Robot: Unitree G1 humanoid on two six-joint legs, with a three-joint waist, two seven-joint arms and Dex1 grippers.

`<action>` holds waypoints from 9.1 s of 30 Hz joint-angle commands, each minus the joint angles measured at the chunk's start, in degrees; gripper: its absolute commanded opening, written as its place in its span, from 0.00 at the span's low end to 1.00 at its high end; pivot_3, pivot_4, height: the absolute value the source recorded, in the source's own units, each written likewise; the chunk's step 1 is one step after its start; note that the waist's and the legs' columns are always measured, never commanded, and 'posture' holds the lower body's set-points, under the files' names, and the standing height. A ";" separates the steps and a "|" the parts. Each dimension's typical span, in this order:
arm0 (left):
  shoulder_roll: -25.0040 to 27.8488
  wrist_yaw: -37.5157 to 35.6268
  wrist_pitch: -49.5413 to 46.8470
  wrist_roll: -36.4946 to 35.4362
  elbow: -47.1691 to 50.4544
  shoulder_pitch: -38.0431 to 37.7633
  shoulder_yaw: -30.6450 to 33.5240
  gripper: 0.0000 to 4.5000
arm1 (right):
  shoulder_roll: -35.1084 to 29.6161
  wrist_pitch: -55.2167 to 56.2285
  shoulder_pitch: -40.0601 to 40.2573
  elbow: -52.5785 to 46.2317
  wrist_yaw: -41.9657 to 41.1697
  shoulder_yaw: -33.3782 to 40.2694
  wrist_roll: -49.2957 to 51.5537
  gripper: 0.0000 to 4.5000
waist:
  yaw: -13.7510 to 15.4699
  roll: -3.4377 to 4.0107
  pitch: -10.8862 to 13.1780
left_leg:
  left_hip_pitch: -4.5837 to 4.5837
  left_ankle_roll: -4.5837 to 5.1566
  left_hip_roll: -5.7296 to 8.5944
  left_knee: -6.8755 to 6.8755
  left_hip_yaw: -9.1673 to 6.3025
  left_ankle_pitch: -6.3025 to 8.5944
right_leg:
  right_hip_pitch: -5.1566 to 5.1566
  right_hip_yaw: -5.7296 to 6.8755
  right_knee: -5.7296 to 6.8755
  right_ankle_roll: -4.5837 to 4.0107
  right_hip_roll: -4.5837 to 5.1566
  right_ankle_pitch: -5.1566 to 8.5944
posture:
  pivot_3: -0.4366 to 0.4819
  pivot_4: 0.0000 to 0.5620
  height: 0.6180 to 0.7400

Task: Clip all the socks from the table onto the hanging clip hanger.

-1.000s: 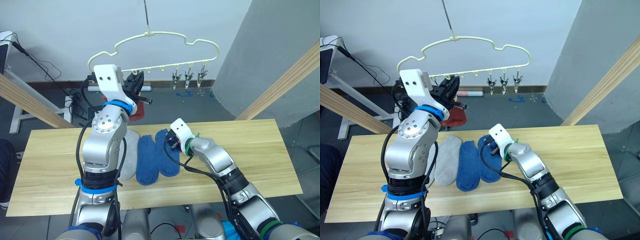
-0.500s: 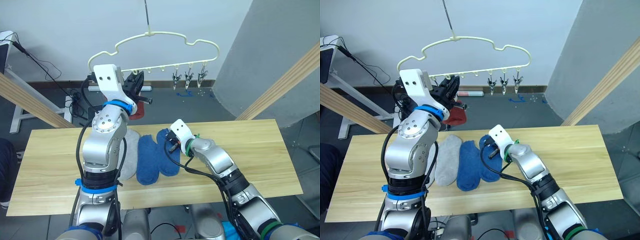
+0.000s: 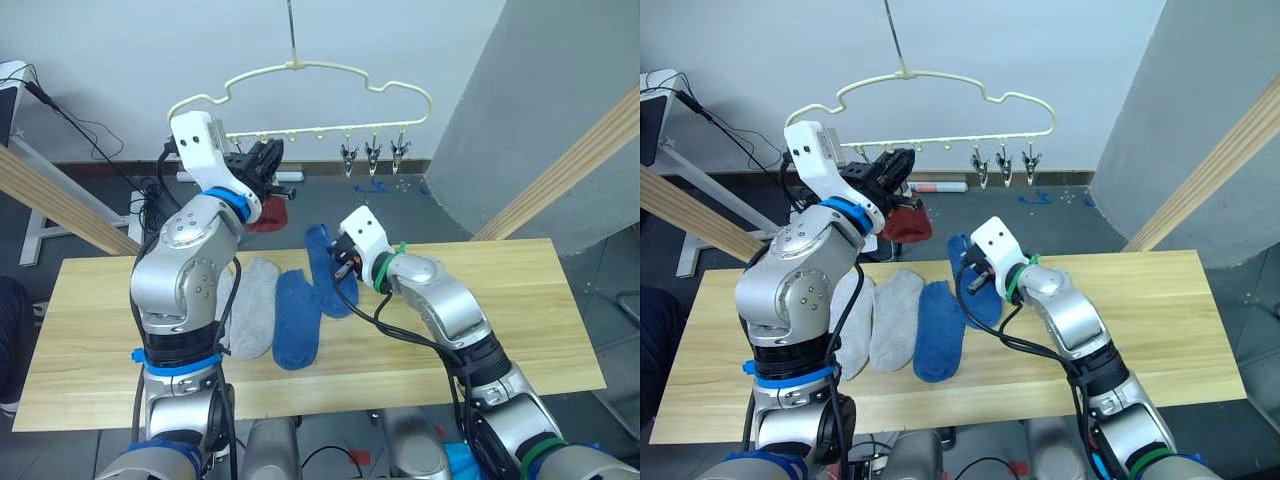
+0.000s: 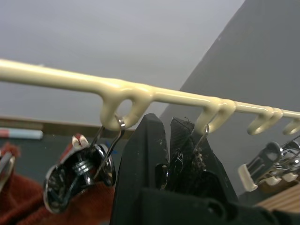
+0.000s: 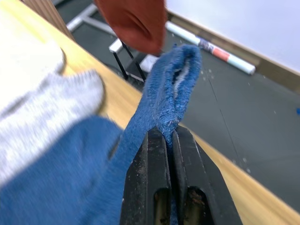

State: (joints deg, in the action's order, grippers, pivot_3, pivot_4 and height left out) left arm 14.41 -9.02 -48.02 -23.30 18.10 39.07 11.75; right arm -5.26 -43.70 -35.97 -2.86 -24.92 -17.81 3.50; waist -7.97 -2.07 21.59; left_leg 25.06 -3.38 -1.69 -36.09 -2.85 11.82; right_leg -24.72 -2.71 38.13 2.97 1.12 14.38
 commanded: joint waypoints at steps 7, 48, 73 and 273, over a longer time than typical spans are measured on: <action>0.88 0.62 -5.76 -6.85 2.34 2.65 4.52 0.04 | 4.76 3.17 -6.85 -0.66 0.46 0.95 0.88 0.01 | 0.05 0.00 -0.01 | 0.01 -0.02 0.00 -0.01 0.00 -0.01 | -0.08 0.00 0.10 -0.01 0.01 0.00 | 0.25 0.65 1.00; -0.64 7.52 -8.87 -17.92 -3.59 7.20 10.23 0.04 | 5.48 -3.92 -6.25 -11.09 0.22 -1.14 3.79 0.01 | -0.01 -0.01 -0.02 | 0.63 -0.09 0.04 -0.88 -0.14 -0.06 | -0.63 0.11 0.88 -0.04 0.06 -0.05 | 0.20 0.62 1.00; -0.30 8.20 -8.61 -18.33 -2.73 6.05 9.52 0.04 | 4.84 0.27 -11.97 -2.37 0.42 1.68 3.70 0.01 | -0.08 -0.02 -0.02 | 0.63 -0.09 0.04 -0.91 -0.14 -0.05 | -0.63 0.12 0.90 -0.05 0.05 -0.05 | 0.21 0.63 1.00; 40.66 -31.77 3.58 -43.67 16.34 -23.83 16.76 0.57 | 8.41 -22.07 -7.83 -21.08 27.54 16.90 12.72 0.44 | 2.89 -0.20 -4.34 | 0.15 0.06 -0.13 -0.36 -0.02 -0.41 | -0.54 0.08 0.83 -0.46 -0.11 -0.17 | 0.37 0.50 1.00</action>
State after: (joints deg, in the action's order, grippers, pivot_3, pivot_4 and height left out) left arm 54.20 -40.69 -44.66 -65.66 33.16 15.32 27.23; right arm 3.07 -66.66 -42.92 -22.30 2.58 -1.17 16.52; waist -5.08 -2.26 17.25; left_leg 25.21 -3.32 -1.82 -36.44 -2.88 11.41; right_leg -25.26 -2.62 38.96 2.51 1.01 14.21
